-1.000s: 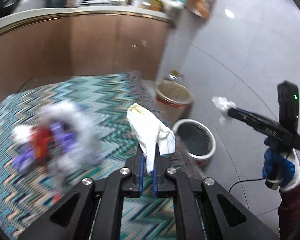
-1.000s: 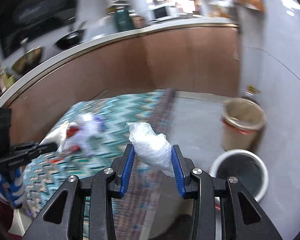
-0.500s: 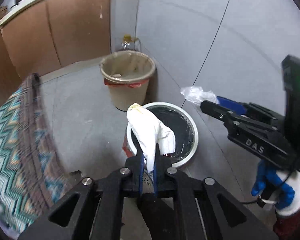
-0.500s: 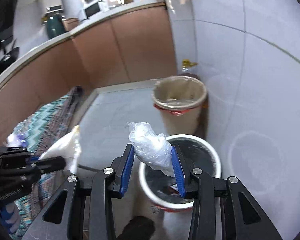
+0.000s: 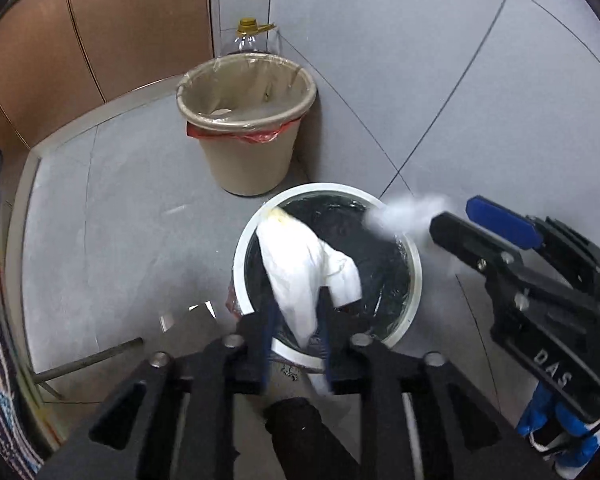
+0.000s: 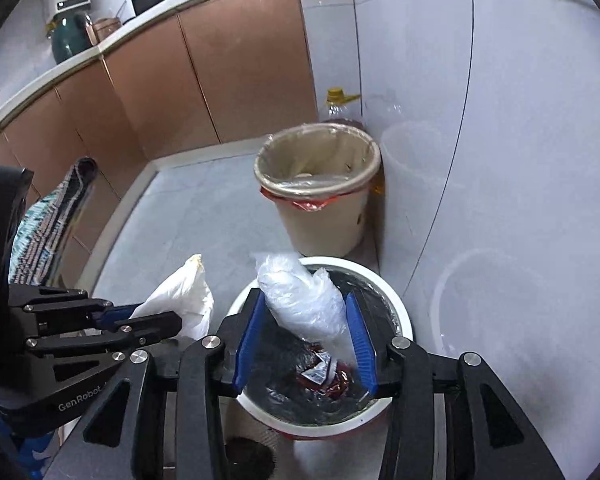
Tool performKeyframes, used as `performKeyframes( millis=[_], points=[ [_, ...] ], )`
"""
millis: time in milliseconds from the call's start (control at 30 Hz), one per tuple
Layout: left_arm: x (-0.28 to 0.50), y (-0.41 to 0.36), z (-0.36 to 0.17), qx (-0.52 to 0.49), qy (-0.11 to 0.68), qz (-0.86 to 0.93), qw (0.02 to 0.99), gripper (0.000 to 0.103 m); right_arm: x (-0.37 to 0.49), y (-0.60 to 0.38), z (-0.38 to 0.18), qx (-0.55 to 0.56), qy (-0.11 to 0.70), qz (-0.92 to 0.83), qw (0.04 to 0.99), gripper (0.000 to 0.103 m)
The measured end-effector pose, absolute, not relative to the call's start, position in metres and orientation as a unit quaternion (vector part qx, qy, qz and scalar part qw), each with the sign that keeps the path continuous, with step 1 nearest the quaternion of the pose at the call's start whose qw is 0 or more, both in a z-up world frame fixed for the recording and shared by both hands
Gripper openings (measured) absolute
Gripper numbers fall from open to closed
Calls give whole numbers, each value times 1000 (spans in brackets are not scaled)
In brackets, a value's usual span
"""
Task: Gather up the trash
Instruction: 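Carry tissue and plastic bag to the white-rimmed bin and open both tools, then move both open tools back over the remaining trash on the table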
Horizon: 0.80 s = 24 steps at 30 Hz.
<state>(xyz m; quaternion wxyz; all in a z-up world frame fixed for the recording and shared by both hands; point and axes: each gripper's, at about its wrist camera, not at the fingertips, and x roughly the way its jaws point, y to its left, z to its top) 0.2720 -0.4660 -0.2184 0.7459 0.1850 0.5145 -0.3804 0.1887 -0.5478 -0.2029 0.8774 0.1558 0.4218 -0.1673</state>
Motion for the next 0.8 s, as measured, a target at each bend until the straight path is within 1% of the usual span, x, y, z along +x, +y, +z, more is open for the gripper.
performKeyframes(
  millis=[33, 67, 333, 467, 700, 767, 800],
  points=[
    [272, -465, -217, 181, 516, -381, 746, 33, 188, -548, -204, 157, 423, -168, 876, 43],
    [274, -465, -217, 177, 517, -381, 746, 34, 186, -549, -204, 158, 423, -170, 876, 44],
    [270, -458, -201, 159, 513, -388, 749, 35, 168, -541, -180, 159, 399, -181, 885, 45],
    [259, -443, -175, 153, 493, -393, 761, 35, 158, -532, -158, 159, 381, -173, 894, 45],
    [235, -396, -111, 135, 439, -399, 794, 35, 134, -497, -106, 150, 339, -156, 916, 46],
    [229, -379, -94, 126, 424, -398, 803, 37, 128, -487, -92, 146, 327, -152, 921, 46],
    [226, -367, -84, 120, 415, -397, 809, 40, 125, -482, -85, 143, 321, -151, 924, 46]
  ],
)
